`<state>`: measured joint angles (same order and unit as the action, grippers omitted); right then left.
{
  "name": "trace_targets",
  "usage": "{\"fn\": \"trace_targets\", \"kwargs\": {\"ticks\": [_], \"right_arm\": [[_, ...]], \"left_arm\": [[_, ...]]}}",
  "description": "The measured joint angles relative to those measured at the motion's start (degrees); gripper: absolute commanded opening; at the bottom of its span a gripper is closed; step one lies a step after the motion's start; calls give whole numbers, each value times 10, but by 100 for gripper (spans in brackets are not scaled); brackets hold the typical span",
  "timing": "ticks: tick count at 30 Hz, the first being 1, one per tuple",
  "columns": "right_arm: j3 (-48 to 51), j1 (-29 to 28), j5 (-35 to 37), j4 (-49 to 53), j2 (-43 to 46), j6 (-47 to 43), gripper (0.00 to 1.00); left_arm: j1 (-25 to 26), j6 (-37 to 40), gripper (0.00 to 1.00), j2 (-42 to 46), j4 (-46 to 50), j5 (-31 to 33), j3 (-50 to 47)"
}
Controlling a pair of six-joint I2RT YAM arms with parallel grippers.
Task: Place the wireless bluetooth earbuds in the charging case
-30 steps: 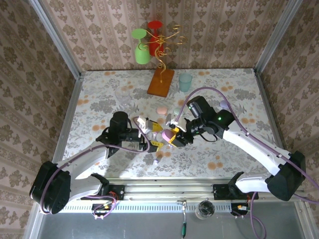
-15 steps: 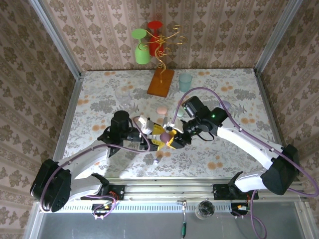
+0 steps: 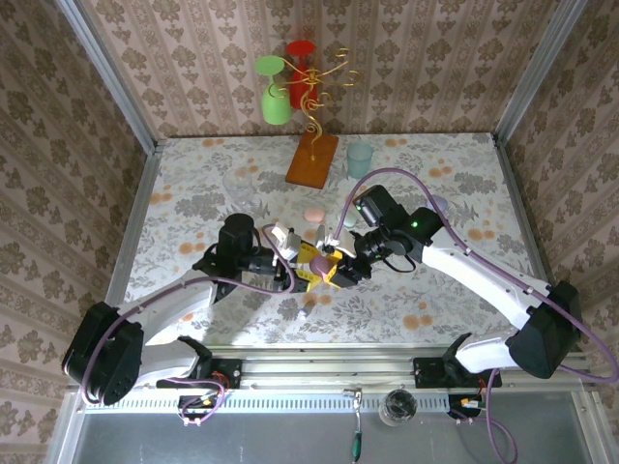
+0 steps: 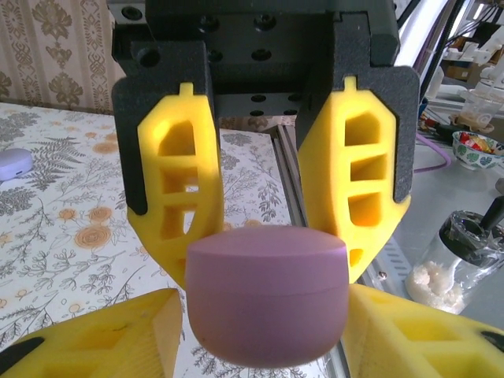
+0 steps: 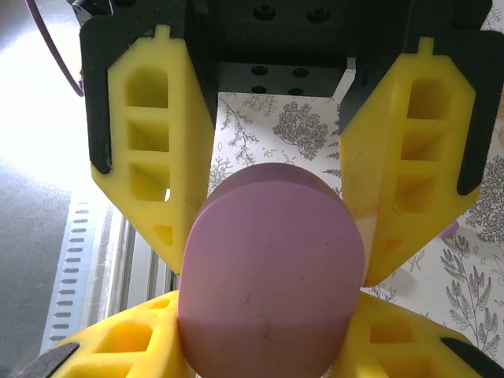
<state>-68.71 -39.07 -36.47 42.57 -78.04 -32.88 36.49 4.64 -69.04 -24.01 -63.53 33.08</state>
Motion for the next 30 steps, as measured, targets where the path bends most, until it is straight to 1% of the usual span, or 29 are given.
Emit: {"fn": "trace_targets", "kwargs": {"ticks": [8, 27, 30], "right_arm": [[-5, -1, 1, 10, -6, 0, 24], [-5, -1, 0, 12, -8, 0, 24], [-5, -1, 0, 12, -8, 0, 24]], "left_arm": [[2, -5, 52, -5, 0, -3, 3], [2, 0, 57, -8, 18, -9, 10], [2, 1, 59, -8, 20, -11, 10]]}}
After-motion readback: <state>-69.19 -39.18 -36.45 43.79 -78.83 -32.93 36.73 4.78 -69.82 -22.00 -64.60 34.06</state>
